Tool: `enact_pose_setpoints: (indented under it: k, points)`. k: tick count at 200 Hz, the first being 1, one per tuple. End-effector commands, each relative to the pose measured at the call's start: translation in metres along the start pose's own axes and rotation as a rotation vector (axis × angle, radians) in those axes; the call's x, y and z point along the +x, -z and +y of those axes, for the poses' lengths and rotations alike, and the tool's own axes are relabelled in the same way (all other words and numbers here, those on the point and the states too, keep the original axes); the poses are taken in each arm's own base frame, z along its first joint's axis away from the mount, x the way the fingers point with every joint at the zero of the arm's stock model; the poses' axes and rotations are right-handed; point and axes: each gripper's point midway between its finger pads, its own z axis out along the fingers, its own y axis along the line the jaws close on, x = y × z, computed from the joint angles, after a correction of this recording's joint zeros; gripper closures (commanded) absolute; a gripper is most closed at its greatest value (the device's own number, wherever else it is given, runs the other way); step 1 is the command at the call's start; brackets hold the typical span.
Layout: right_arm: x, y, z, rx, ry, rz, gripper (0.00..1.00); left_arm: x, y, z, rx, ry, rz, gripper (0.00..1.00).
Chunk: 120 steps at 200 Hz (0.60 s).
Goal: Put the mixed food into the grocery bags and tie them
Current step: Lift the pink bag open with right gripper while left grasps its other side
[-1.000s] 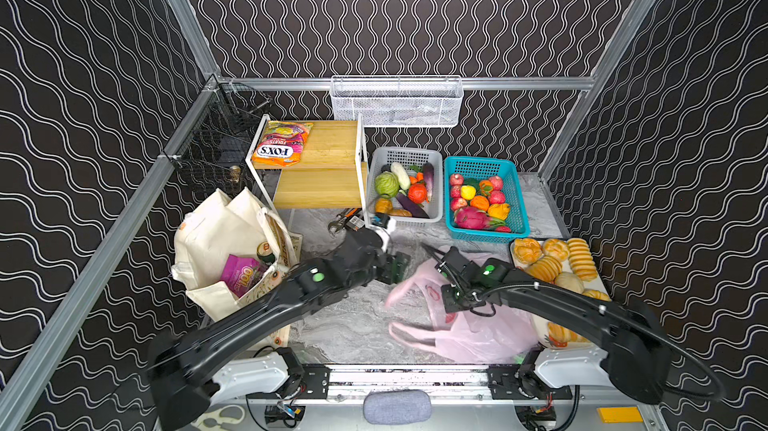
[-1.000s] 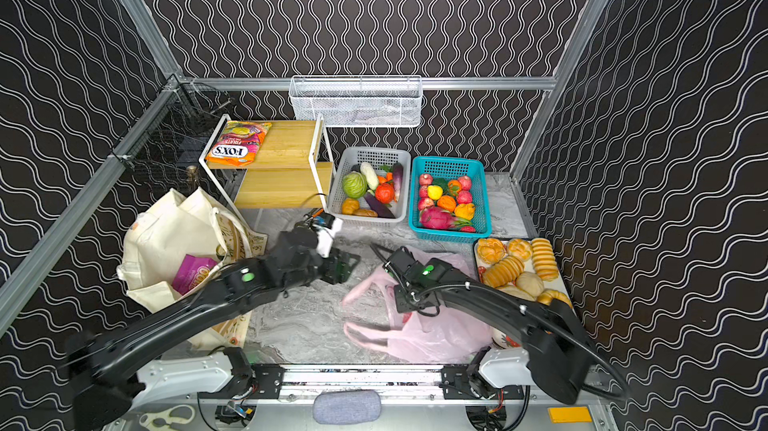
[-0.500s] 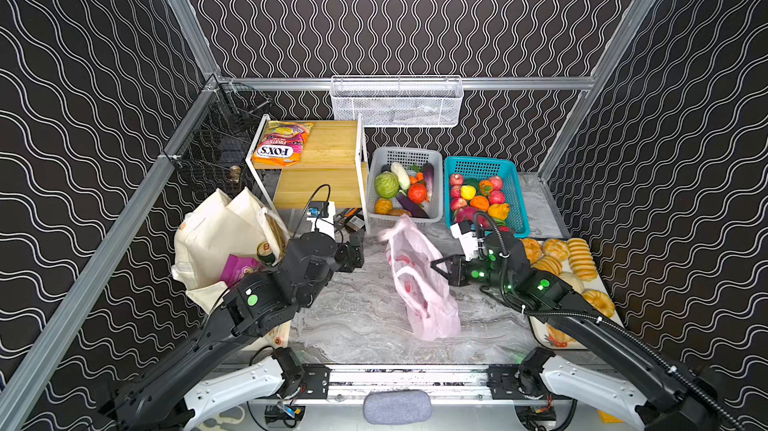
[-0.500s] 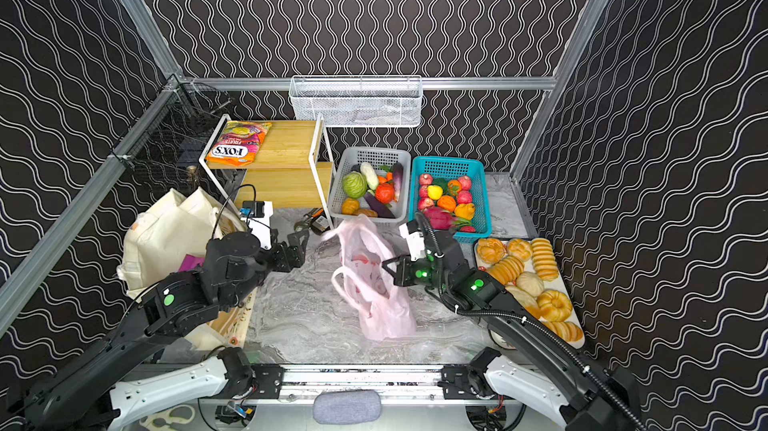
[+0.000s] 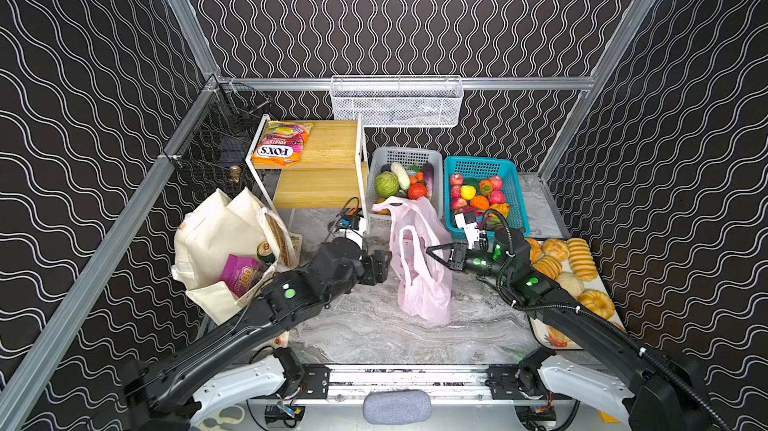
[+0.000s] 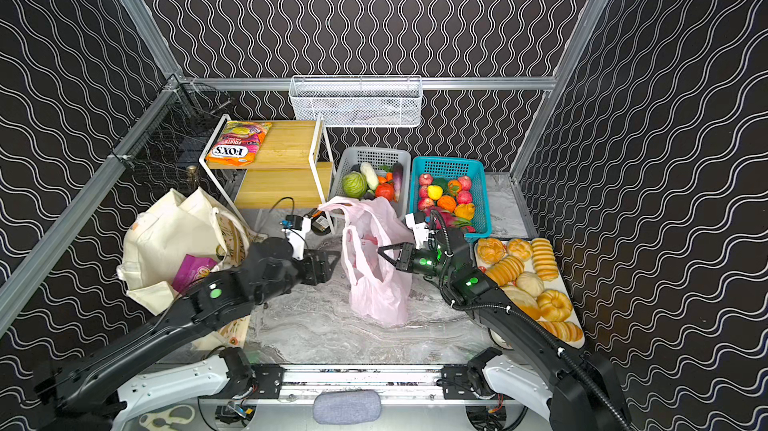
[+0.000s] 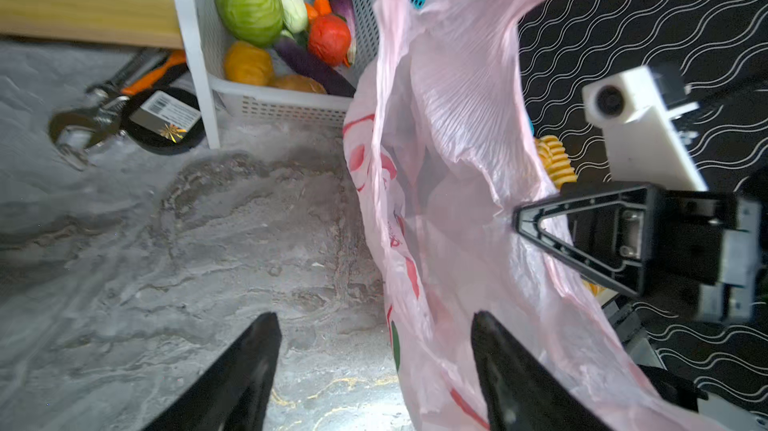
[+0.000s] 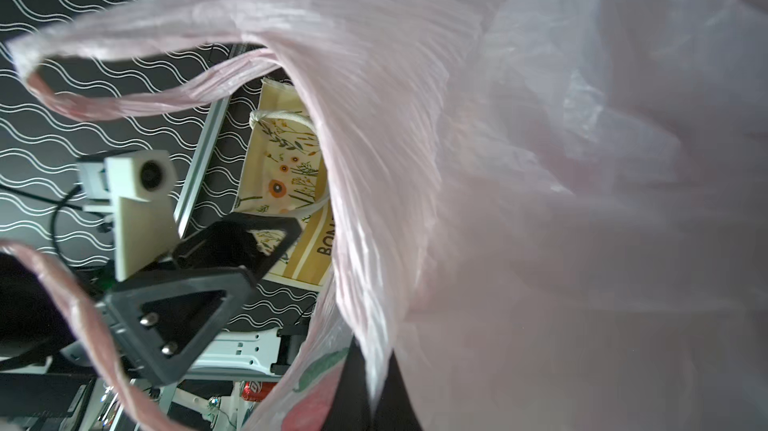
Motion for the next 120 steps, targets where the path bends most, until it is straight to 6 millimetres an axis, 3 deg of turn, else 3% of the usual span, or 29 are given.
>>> enact_pose_setpoints:
  k: [1, 37, 56, 68, 87, 97, 120]
  points:
    - [-0.005, -0.001, 0.017, -0.076, 0.025, -0.005, 0.98, -0.006, -0.010, -0.018, 0.100, 0.107, -0.041, 0.24]
    - [-0.004, -0.002, 0.016, -0.070, 0.032, 0.008, 0.97, -0.011, -0.022, -0.040, 0.195, 0.130, -0.053, 0.28]
    - [-0.006, -0.004, 0.017, -0.076, 0.026, 0.006, 0.97, -0.007, -0.029, -0.044, 0.203, 0.125, -0.028, 0.53]
    - [-0.009, -0.004, 0.019, -0.081, 0.015, -0.002, 0.97, -0.008, -0.029, -0.038, 0.158, 0.119, -0.023, 0.76]
    - [-0.014, -0.004, 0.023, -0.076, 0.016, -0.011, 0.96, -0.015, -0.023, -0.018, 0.030, 0.065, -0.042, 1.00]
    - [-0.019, -0.004, 0.017, -0.024, 0.012, -0.022, 0.96, -0.020, -0.015, -0.001, -0.078, 0.031, -0.050, 1.00]
    - [-0.028, 0.005, -0.034, 0.288, -0.071, -0.064, 0.95, -0.047, 0.022, 0.027, -0.273, -0.038, -0.104, 1.00]
